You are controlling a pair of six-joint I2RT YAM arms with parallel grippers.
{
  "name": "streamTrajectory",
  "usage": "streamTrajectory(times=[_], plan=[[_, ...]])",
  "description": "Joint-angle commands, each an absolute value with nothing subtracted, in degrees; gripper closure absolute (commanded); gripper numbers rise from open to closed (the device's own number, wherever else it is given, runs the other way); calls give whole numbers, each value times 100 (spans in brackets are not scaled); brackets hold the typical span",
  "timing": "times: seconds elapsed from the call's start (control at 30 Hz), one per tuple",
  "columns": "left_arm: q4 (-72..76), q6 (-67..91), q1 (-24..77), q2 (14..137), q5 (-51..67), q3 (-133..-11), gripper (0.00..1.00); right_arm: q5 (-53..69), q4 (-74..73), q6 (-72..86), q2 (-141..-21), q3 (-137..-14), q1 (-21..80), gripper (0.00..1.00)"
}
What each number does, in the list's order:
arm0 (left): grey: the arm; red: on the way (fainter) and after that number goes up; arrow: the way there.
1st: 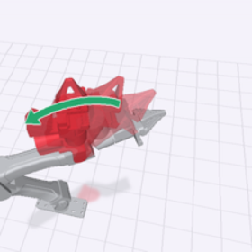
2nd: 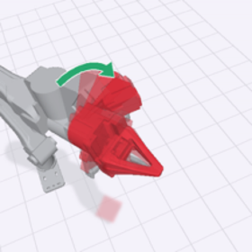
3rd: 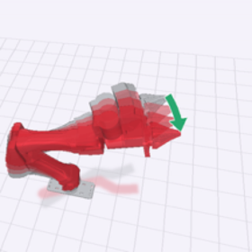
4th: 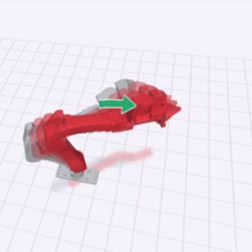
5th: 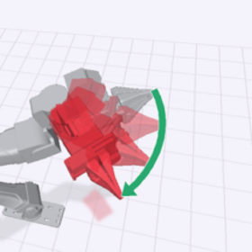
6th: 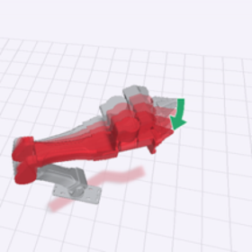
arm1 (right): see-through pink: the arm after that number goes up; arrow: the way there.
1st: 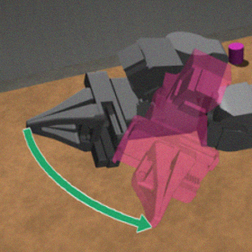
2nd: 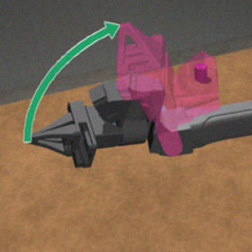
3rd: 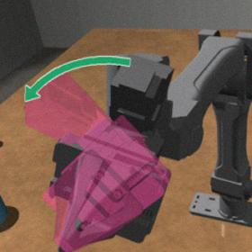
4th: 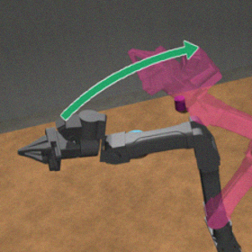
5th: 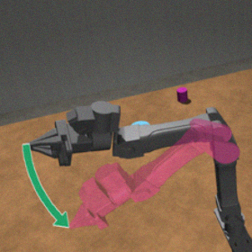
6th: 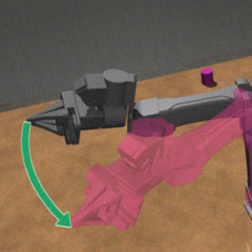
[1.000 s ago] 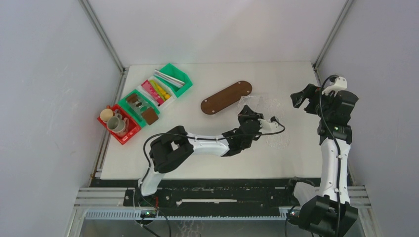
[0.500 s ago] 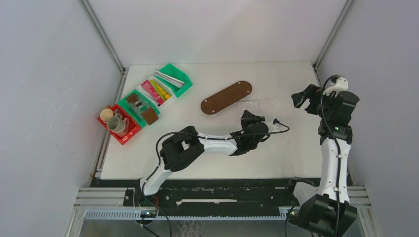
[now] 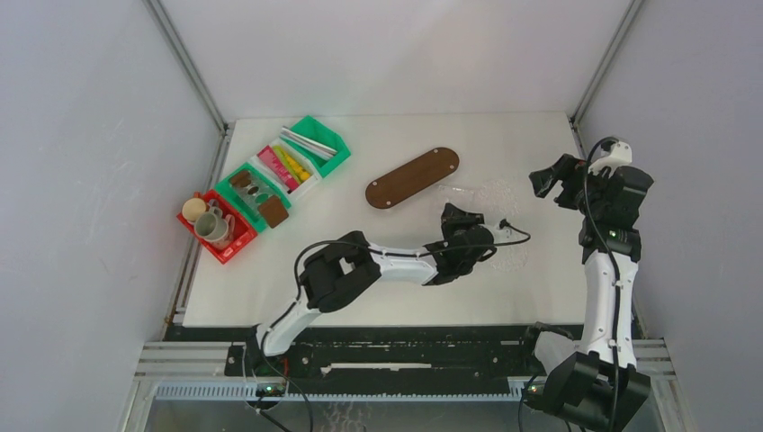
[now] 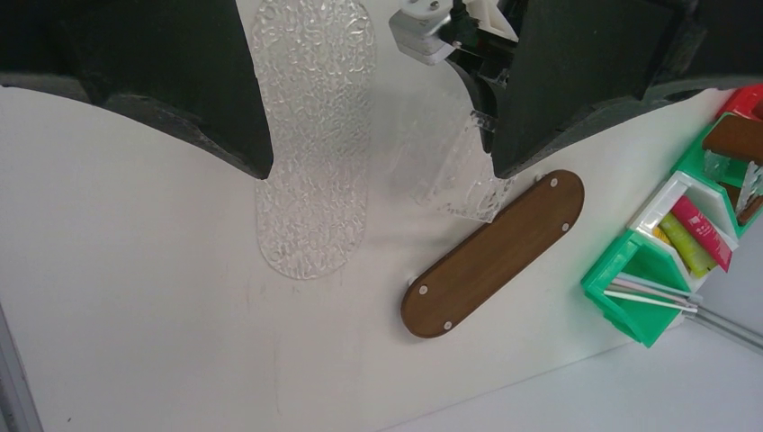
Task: Prepare toiletry sets of a toothbrush and toothpaste on the tray
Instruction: Place the toothpaste holder at the center of the board.
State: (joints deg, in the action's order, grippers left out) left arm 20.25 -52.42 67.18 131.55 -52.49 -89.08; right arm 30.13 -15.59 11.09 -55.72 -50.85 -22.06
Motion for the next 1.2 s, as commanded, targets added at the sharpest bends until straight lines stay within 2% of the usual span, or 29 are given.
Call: streamTrajectory(times=[0.0, 0.2, 0.37, 0.5, 0.6, 0.7, 0.8, 0.9, 1.03, 1.13, 1.17], plan=[[2103, -5111, 6831, 13220, -5294, -9132, 70, 3088, -1238, 1230, -5603, -5072, -2232, 0], [2039, -5040, 6902, 13188, -5173, -9137, 56, 3074, -1236, 1222, -5573, -5071, -2237, 0], [2024, -4863, 7083, 12833, -4979, -8904, 38, 3115, -1237, 1222, -5588, -5069, -2237, 0], [1611, -4422, 7218, 12348, -4810, -8708, 24, 3182, -1233, 1200, -5583, -5071, -2247, 0], [990, -3873, 7323, 11876, -4479, -8556, 19, 3261, -1236, 1175, -5581, -5067, -2249, 0], [178, -3131, 7385, 11262, -3899, -8466, 17, 3418, -1234, 1125, -5581, -5069, -2248, 0], [-479, -2542, 7381, 10622, -2778, -8259, 18, 3848, -1250, 963, -5587, -5071, -2250, 0], [-585, -1997, 7343, 9988, -1935, -7862, 19, 4486, -1295, 716, -5594, -5070, -2250, 1], [-610, -1127, 7092, 9216, -1374, -7399, 20, 4837, -1346, 507, -5607, -5071, -2208, 2], [-347, -193, 6529, 8646, -473, -6949, 22, 4969, -1383, 353, -5644, -5074, -2108, 3], [-163, 398, 6236, 8492, 145, -6762, 22, 5000, -1388, 298, -5661, -5072, -2064, 3]])
